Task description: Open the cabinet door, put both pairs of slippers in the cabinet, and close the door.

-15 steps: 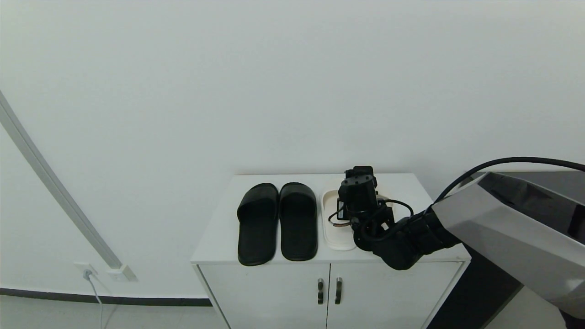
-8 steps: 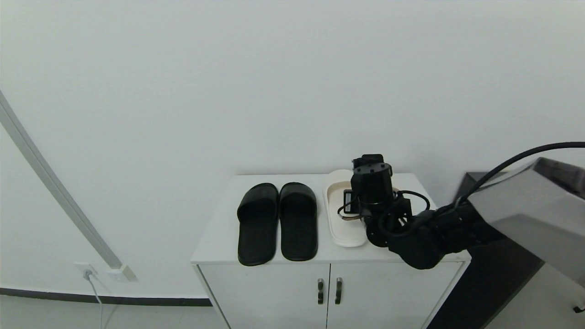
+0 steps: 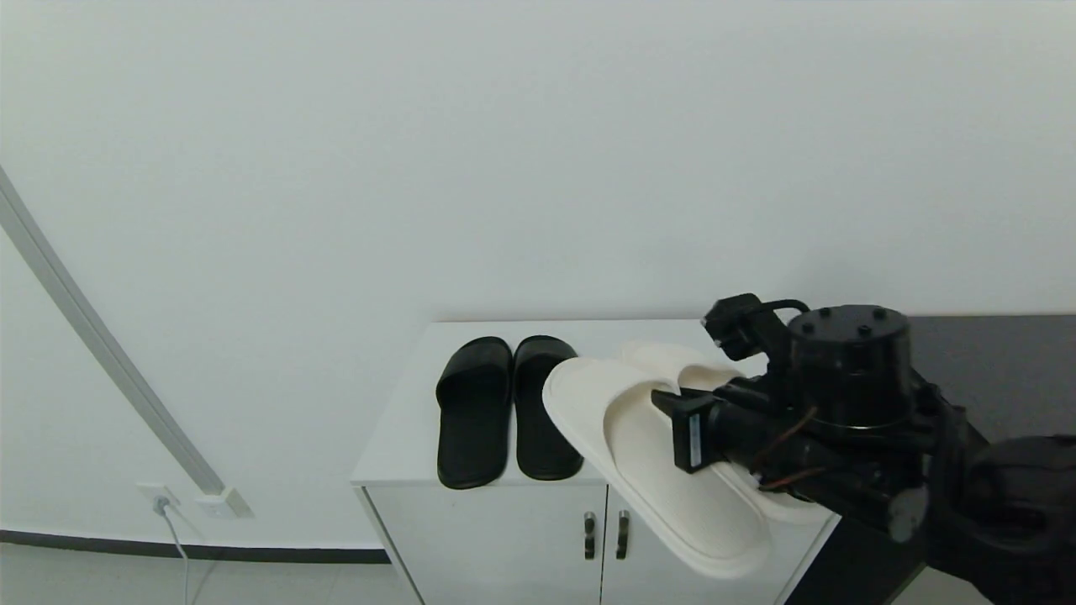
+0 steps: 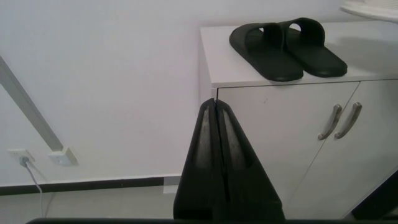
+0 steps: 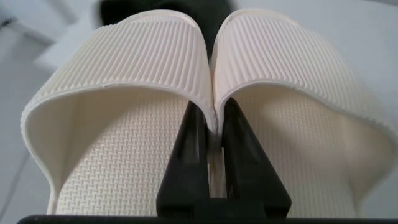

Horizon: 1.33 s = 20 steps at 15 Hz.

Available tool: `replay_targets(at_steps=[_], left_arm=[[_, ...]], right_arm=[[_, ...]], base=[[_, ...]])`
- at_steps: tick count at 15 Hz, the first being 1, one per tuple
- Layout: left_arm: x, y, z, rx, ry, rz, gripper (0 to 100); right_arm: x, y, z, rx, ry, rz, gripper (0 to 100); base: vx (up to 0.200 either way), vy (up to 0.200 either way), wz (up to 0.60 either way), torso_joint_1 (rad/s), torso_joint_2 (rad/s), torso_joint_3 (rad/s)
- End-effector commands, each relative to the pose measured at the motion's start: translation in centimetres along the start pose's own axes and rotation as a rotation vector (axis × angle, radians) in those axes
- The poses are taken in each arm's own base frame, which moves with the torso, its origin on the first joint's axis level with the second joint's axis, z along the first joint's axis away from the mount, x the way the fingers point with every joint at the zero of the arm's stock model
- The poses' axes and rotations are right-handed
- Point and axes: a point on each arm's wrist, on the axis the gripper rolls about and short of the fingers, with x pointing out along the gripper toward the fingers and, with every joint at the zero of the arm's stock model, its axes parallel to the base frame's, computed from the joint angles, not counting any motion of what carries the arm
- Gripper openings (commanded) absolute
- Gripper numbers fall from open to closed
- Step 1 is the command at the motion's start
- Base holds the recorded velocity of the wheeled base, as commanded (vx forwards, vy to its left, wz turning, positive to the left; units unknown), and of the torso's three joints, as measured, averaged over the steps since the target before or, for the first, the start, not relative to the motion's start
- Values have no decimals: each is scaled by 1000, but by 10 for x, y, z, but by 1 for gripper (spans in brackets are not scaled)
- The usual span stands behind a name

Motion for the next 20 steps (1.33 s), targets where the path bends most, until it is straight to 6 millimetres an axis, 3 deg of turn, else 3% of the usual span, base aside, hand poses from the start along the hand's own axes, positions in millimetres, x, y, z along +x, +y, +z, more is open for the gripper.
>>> replay_targets(at_steps=[1,7,16,20], left_arm=[[0,0,0,0,2,0,0],[0,0,0,-8,0,0,0],[0,0,0,-8,0,0,0],[0,0,1,-8,-1,0,0]], right_arm=[[-54,-3,3,0,-33,149,0],[-47,-3,-11,-7,27,156,0],[-48,-4,-17,-11,48,149,0],[-49,-5,-21,-35,58,149,0]], base=[[0,0,0,0,0,0],[0,0,0,0,0,0],[-200,0,0,-1,2,3],[0,0,0,0,0,0]])
